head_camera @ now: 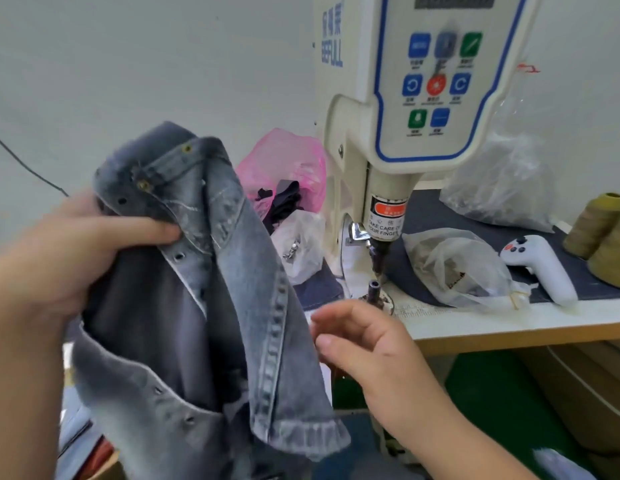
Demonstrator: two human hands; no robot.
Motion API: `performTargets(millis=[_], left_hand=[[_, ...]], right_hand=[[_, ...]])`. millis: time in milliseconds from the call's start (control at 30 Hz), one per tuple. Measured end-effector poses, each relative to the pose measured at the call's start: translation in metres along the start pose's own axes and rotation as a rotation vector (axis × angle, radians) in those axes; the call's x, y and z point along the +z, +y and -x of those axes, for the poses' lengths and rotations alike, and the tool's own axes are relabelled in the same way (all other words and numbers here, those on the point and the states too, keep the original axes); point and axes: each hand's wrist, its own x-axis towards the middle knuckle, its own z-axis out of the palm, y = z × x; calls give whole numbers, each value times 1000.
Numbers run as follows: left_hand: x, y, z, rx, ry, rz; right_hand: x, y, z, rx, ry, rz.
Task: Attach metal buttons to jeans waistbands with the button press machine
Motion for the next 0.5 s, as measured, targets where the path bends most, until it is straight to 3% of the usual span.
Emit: performTargets(millis=[133, 267, 367, 500], left_hand=[[-16, 7, -32, -96, 149, -241], [-4, -10, -62, -30, 240, -716], [5, -40, -79, -18, 193, -909], [12, -85, -91, -196, -15, -1159]], right_hand=[[-3, 17, 3, 112, 34, -39], [-14, 25, 3, 128, 60, 13], [-24, 26, 2, 134, 105, 92], [-36, 26, 3, 108, 237, 168]])
